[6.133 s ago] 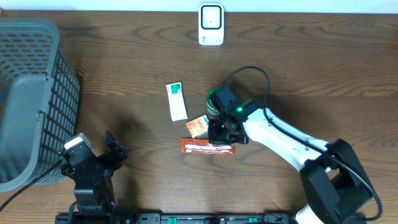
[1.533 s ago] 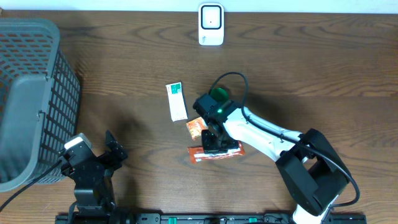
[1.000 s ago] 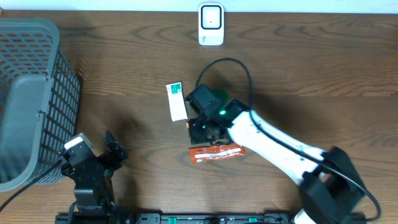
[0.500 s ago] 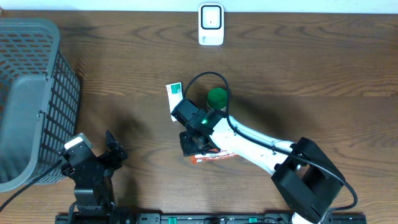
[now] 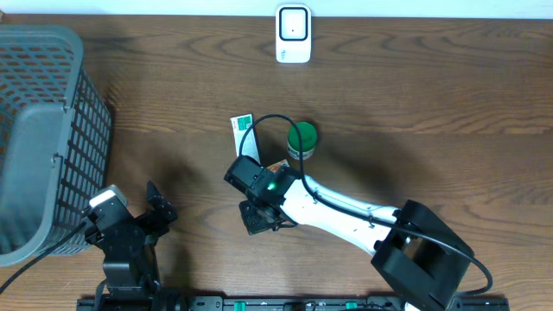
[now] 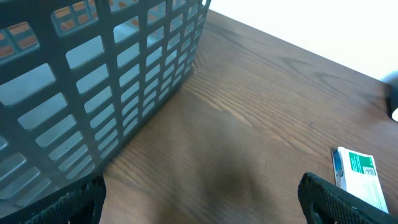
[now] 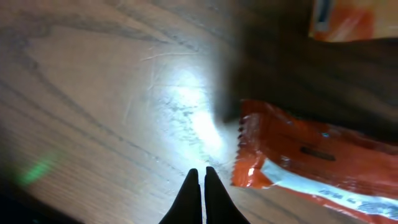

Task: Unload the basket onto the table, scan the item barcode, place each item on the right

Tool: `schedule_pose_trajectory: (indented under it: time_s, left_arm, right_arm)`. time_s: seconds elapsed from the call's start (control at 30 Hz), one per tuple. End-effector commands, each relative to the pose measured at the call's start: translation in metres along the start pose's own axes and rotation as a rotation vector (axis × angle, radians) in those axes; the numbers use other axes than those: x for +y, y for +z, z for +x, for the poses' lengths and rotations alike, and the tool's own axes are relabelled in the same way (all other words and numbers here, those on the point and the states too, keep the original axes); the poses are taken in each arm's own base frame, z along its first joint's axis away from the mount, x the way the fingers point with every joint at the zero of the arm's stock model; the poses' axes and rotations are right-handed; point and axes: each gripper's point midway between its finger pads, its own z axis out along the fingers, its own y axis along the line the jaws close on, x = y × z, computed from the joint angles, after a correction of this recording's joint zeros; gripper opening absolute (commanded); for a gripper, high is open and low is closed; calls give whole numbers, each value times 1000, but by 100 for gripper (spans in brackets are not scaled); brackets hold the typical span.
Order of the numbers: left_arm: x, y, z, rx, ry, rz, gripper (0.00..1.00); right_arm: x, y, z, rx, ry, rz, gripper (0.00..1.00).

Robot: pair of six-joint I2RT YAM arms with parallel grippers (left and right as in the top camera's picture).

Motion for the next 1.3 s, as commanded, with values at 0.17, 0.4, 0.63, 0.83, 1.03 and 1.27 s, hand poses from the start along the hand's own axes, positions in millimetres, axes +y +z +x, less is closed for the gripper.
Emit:
schedule_pose_trajectory:
  time_s: [0.17,0.4,0.63,0.83,1.03,1.27]
  left_arm:
    - [2,0,0,-1,-6,-7,99]
    - [2,0,0,-1,-6,-7,99]
    - [2,0,0,-1,-6,-7,99]
    - [2,0,0,-1,-6,-7,99]
    - [2,0,0,-1,-6,-7,99]
    - [2,0,0,-1,-6,-7,99]
  right_arm:
    - [-21,37,13,85,28,87,1]
    - [-44,45,9,95,67,153,1]
    - [-119,28,-9,104,243,280,1]
    - [-171,16,-28,91,374,280,1]
    - [-206,7,-51,32,441,243,1]
    - [-209,-35,-79,3,370,182,9]
